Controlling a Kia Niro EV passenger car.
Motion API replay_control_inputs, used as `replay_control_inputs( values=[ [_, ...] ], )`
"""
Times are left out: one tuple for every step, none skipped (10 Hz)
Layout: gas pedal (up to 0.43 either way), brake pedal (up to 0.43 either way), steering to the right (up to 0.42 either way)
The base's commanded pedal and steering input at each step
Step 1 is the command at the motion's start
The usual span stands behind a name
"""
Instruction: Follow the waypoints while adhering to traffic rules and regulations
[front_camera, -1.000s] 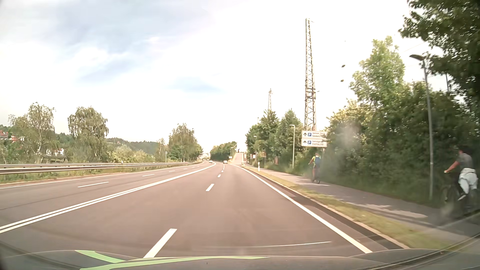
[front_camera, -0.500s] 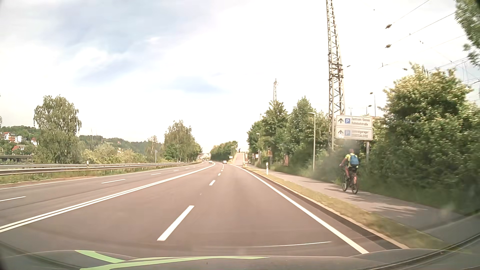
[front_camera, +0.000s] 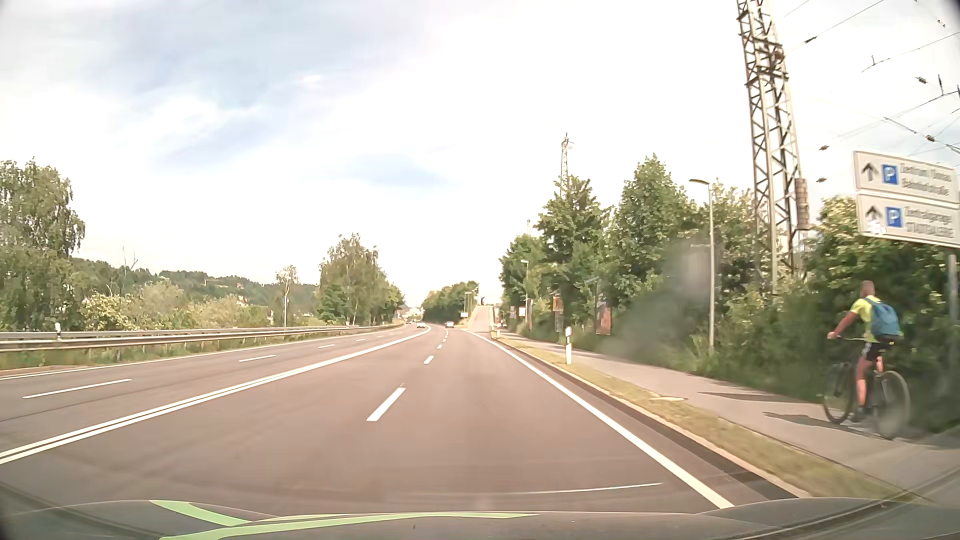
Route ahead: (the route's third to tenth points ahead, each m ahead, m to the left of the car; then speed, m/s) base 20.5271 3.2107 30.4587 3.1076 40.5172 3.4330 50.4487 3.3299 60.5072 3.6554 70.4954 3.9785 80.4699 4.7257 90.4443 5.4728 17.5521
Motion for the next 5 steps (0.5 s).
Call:
replay_control_inputs(
  values=[
    [0.079,0.0,-0.003],
    [0.079,0.0,-0.003],
    [0.079,0.0,-0.003],
    [0.079,0.0,-0.004],
    [0.079,0.0,-0.004]
  ],
)
